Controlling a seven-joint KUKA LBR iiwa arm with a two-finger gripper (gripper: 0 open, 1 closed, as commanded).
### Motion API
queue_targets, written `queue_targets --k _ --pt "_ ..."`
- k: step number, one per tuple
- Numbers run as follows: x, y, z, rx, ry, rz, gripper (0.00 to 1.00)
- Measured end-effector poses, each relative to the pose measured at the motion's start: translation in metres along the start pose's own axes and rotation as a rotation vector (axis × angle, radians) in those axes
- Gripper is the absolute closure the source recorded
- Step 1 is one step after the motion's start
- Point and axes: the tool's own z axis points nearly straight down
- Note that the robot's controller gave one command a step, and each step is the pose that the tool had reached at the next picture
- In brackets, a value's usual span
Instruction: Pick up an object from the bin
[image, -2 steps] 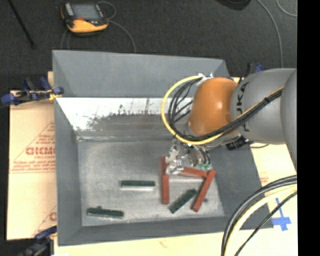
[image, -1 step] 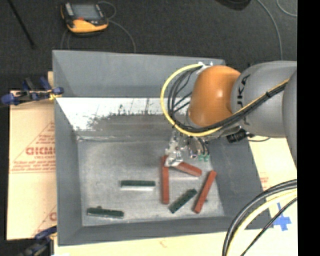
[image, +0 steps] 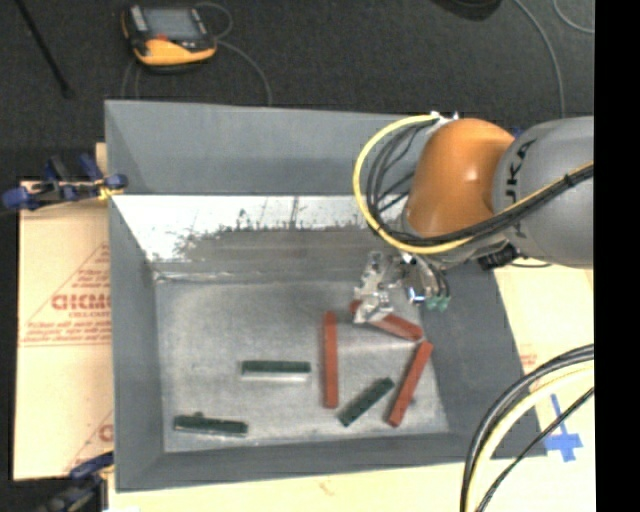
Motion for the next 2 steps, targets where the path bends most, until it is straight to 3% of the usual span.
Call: queue_targets --k 1,2 --pt "-0.019 -0.008 0.04 0.001 -0.01 0.006 1.0" --pt "-0.001 0.004 -0.12 0.003 -0.007 -0.007 1.0"
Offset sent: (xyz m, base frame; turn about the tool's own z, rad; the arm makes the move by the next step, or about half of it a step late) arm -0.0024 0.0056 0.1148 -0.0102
